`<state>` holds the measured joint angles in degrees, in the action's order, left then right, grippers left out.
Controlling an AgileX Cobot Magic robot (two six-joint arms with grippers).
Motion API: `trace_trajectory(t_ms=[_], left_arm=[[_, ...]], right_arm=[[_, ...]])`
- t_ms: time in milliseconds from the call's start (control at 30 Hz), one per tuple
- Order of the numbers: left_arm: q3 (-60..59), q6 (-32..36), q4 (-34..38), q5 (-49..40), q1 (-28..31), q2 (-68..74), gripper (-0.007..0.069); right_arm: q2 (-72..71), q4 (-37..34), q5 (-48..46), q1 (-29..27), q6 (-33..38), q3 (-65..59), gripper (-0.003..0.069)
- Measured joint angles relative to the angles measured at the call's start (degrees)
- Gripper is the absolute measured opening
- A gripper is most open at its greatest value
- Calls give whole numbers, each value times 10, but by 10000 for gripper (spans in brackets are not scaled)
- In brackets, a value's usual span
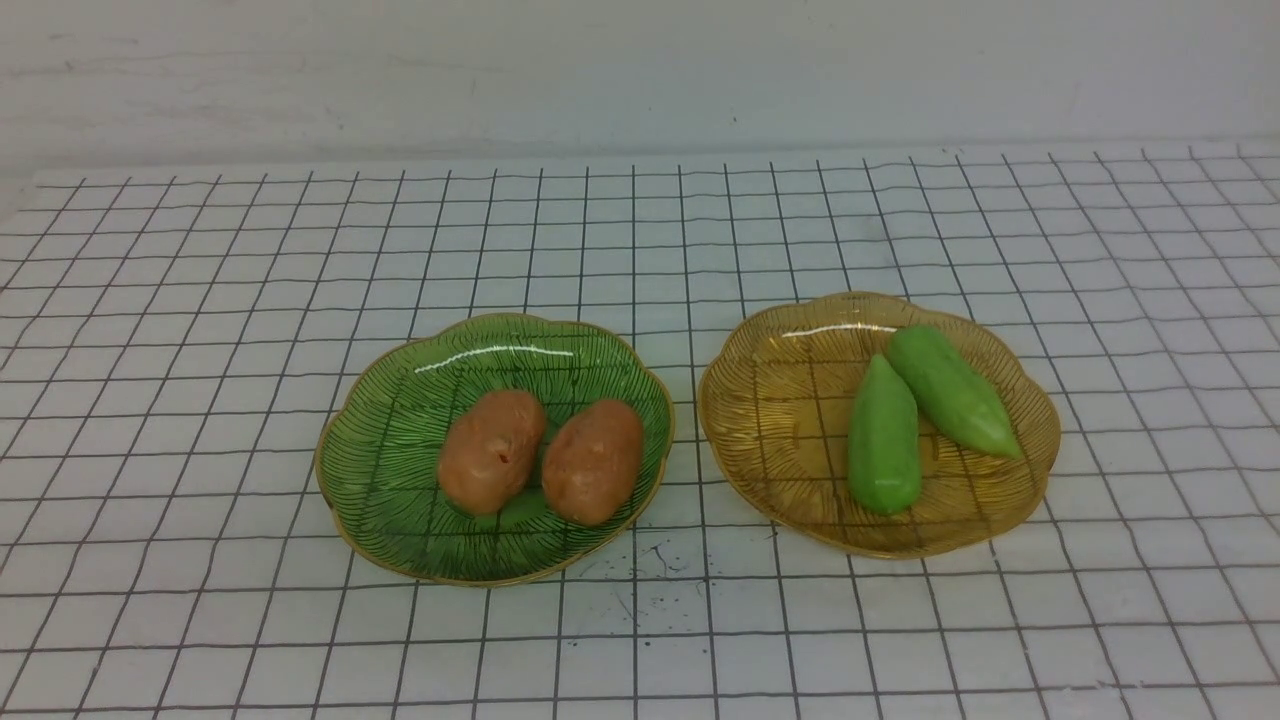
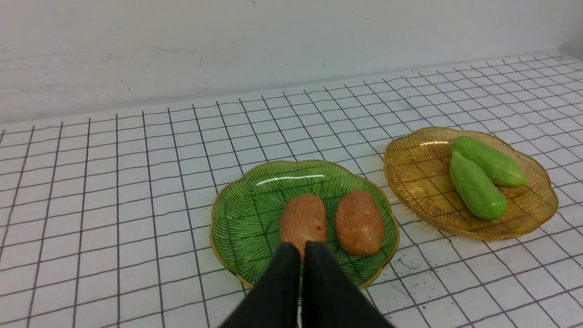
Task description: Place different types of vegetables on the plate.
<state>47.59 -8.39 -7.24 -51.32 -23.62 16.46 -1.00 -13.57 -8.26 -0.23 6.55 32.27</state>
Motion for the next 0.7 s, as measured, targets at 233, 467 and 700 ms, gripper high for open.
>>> trace_trajectory(t_ms=[233,467,700], left_arm=[[-95,14,16,107,12,-29,-7],[-272,96,69,243,96,-102,-7],[-439,112,84,318,198,-166,-7]], right_arm=[[0,0,0,0,0,0,-14],[0,0,0,0,0,0,-14],[0,0,0,0,0,0,-14]])
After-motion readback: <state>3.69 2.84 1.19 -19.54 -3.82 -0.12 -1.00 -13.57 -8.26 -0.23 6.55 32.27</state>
